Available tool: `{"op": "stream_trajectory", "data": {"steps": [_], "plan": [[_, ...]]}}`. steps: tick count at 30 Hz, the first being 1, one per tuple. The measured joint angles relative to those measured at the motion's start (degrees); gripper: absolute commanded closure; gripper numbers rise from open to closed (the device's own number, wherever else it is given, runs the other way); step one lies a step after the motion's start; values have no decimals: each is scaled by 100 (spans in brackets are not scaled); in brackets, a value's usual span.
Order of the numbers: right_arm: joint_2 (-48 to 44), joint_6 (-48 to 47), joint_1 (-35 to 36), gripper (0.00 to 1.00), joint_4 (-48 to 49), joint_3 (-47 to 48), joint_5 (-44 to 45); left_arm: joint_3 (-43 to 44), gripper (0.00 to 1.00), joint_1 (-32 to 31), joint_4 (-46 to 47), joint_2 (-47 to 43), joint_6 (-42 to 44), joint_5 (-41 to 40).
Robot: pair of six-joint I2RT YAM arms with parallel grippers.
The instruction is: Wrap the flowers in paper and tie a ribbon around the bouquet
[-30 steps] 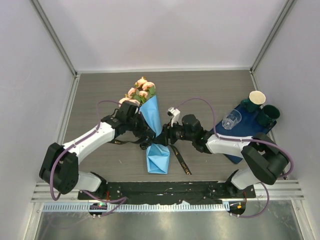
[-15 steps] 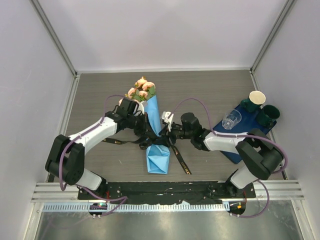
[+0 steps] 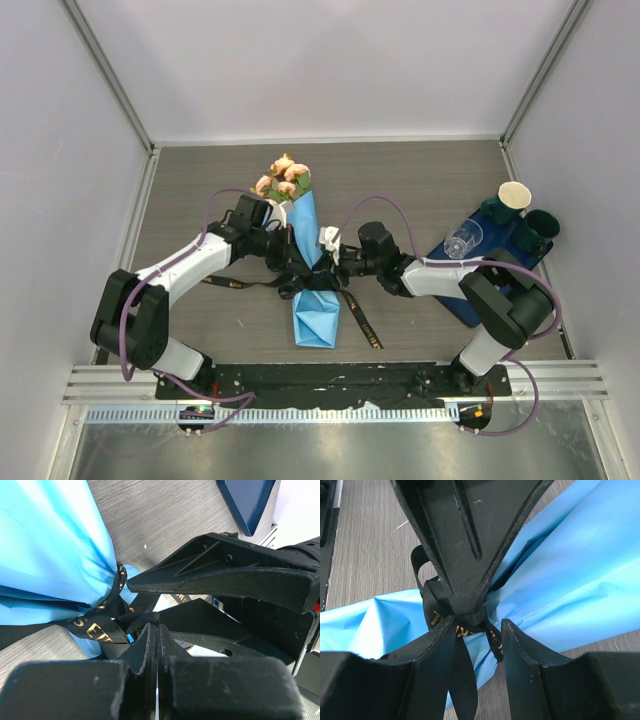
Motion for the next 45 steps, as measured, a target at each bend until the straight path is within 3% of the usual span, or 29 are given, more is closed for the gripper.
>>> {"op": "stream_trajectory", "data": {"steps": [12, 15, 19, 24, 25, 28, 30, 35, 39, 45], "plan": [[0, -83, 13, 54, 103, 50, -356, -9, 100, 57, 48, 83, 116, 249], [0, -92, 33, 63, 125, 66, -411, -11, 100, 57, 48, 120, 118, 284], [2, -114, 50, 84, 116, 114, -452, -26, 100, 63, 79, 142, 109, 334], [33, -114, 46, 100, 79, 122, -448, -46, 99, 120, 96, 140, 92, 372], [42, -111, 46, 100, 11, 122, -468, -48, 97, 140, 138, 138, 90, 363], [81, -109, 50, 100, 4, 151, -468, -103, 76, 170, 238, 136, 92, 380], [83, -85, 50, 100, -7, 151, -470, -212, 52, 177, 365, 87, 37, 358], [87, 92, 57, 100, 83, 146, -345, -717, 23, 284, 564, -516, -245, 79], [87, 409, 59, 100, 479, 85, -199, -914, 19, 339, 529, -1272, -476, -160], [87, 1023, 59, 100, 796, 57, -46, -1445, 27, 439, 385, -2643, -1123, -1054]]}}
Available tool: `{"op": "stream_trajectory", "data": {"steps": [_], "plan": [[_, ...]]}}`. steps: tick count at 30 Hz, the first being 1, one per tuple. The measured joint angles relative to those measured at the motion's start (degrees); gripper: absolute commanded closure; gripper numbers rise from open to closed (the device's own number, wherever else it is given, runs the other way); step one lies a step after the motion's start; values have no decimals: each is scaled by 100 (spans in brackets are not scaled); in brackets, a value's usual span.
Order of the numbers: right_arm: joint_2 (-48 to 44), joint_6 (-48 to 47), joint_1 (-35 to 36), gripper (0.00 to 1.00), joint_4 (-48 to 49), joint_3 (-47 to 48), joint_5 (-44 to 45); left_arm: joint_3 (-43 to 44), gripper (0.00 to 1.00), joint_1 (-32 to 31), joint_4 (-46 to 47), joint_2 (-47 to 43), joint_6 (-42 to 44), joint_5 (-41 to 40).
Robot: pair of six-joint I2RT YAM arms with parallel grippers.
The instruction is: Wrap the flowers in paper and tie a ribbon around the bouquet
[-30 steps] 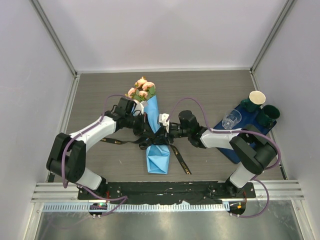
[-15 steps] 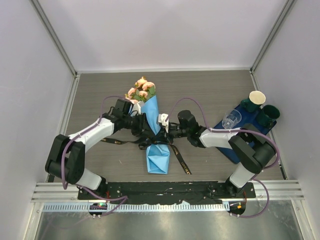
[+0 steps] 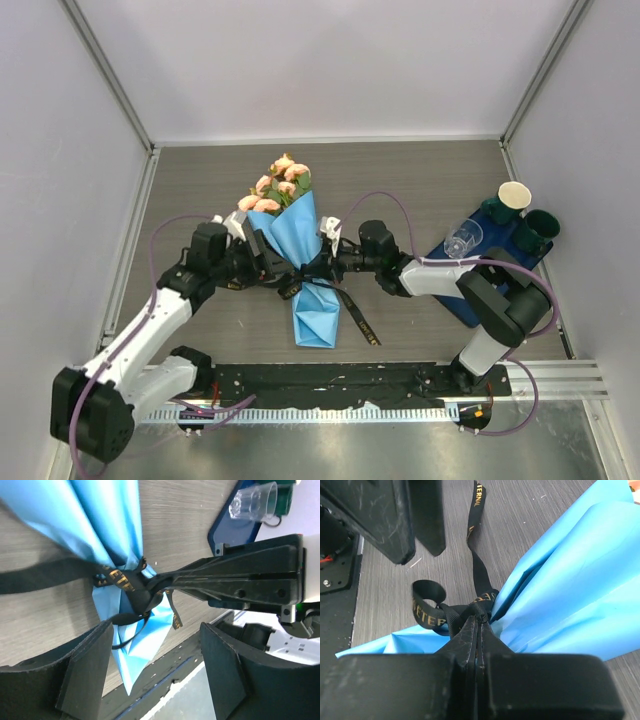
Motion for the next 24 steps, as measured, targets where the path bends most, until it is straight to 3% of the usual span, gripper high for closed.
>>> {"op": "stream_trajectory", "data": {"steps": [9, 14, 24], "plan": [[0, 505, -2, 100, 256, -92, 20, -2111, 18, 2, 949, -1255, -1132, -387], [0, 546, -2, 100, 254, -90, -7, -2420, 15, -2, 1467, -1692, -1220, -426], [2, 588, -2, 100, 254, -90, -15, -2509, 14, -114, 2802, -599, -1316, 15]]}}
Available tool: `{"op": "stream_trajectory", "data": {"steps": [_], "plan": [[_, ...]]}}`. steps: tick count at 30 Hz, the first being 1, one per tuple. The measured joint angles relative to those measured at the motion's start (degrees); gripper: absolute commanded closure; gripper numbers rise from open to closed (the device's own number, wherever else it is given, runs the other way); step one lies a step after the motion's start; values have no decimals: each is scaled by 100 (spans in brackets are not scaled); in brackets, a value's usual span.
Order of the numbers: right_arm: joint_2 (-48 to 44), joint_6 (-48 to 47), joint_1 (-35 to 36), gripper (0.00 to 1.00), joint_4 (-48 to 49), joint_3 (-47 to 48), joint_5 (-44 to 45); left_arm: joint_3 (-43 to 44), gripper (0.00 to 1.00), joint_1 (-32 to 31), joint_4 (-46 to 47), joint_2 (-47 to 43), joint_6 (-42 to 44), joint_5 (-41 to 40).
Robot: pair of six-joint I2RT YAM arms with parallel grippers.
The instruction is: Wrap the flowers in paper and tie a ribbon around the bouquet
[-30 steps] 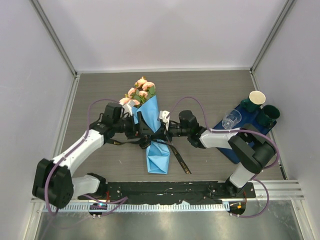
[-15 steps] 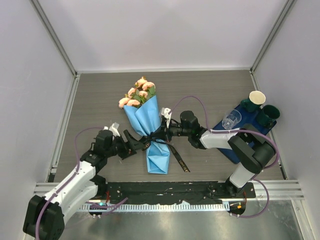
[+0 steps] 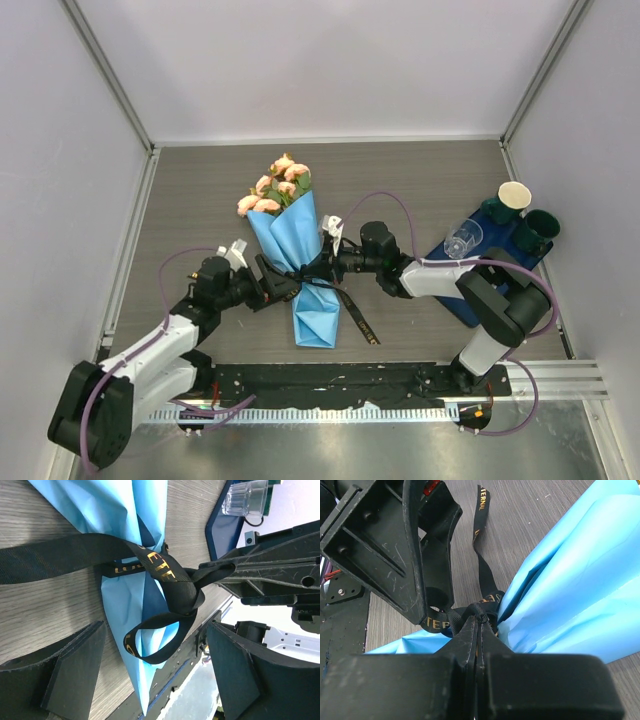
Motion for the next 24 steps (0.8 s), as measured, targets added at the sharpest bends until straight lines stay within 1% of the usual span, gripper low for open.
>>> {"op": "stream_trajectory", "data": {"steps": [3, 9, 12, 13, 16, 20, 22, 23, 24], "plan": [[4, 20, 0, 100, -9, 11, -4, 0, 15, -26, 105, 76, -11, 101], [103, 114, 0, 100, -87, 155, -35, 0, 25, -42, 321, -17, -50, 243], [111, 190, 0, 100, -98, 162, -55, 0, 31, -46, 424, 63, -66, 313], [111, 210, 0, 100, -96, 162, -55, 0, 36, -46, 450, 136, -74, 341], [111, 269, 0, 100, -101, 164, -57, 0, 44, -48, 461, 358, -140, 450], [116, 358, 0, 100, -133, 184, -55, 0, 43, -48, 459, 411, -157, 507], [127, 402, -2, 100, -140, 192, -52, 0, 52, -48, 452, 411, -157, 514], [138, 415, -7, 100, -146, 199, -52, 0, 59, -48, 452, 411, -153, 518], [151, 450, -13, 100, -162, 210, -50, 0, 77, -48, 450, 411, -164, 522]]}}
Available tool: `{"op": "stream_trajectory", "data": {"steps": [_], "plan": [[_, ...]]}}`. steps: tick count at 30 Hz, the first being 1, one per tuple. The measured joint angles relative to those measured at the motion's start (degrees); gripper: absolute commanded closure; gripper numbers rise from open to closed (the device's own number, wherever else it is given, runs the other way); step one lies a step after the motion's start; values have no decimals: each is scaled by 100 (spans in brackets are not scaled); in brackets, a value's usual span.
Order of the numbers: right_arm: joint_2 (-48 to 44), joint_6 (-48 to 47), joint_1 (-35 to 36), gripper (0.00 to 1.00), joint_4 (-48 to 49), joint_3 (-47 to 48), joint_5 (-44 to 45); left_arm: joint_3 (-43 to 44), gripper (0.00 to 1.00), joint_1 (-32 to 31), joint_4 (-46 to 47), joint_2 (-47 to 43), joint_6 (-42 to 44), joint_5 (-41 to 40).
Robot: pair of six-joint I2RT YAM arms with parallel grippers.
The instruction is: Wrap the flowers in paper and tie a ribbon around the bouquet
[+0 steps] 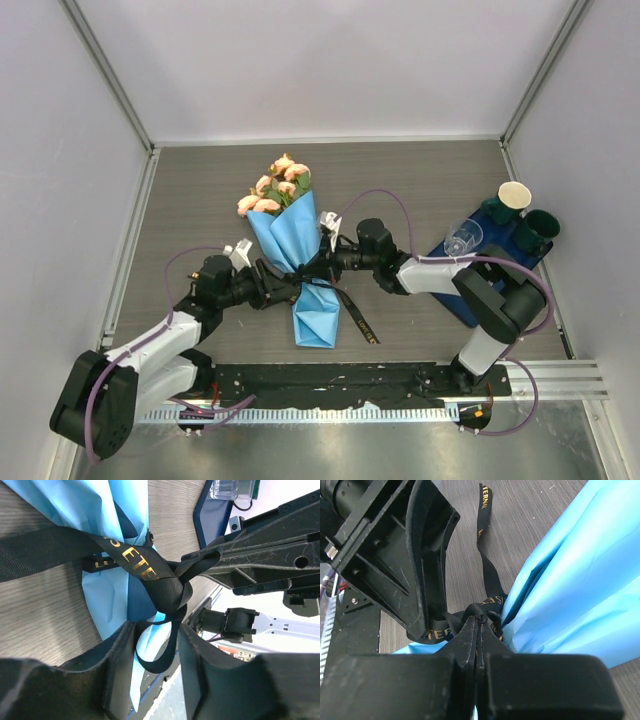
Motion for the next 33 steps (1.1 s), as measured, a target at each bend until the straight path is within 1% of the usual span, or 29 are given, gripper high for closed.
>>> {"op": "stream_trajectory", "data": {"steps": [2, 3, 6, 8, 12, 16, 18, 20, 24, 26, 28, 33], "plan": [[2, 81, 0, 100, -59, 17, 7, 4, 98, 0, -7, 15, 11, 11], [2, 133, 0, 100, -74, 28, 24, 13, 100, 0, -20, 39, 35, 26], [2, 448, -2, 100, -129, 48, 221, 109, 100, -4, -221, 146, 63, -26], [9, 763, -15, 100, -341, 125, 466, 238, 100, -4, -568, 144, 74, -175], [302, 1572, -59, 100, -800, 511, 1064, 673, 100, -4, -1786, 4, 79, -831], [396, 2444, -105, 100, -1128, 457, 1950, 1115, 100, 4, -2879, -24, 24, -1307], [380, 2824, -140, 100, -1270, 367, 2398, 1176, 100, 24, -3248, -7, -42, -1414], [352, 3202, -225, 100, -1412, 273, 2688, 1174, 100, 48, -3528, 96, -125, -1419], [256, 3812, -518, 100, -1626, 181, 2879, 1176, 100, 63, -3812, 533, -190, -1333], [203, 4035, -686, 100, -1781, 160, 2938, 1176, 100, 85, -3947, 584, -190, -1311], [149, 4225, -785, 100, -1814, 42, 2973, 1176, 100, 92, -4028, 472, -208, -1314], [-168, 4522, -833, 100, -1963, -295, 3230, 1191, 100, 133, -4308, -140, -295, -1460]]}}
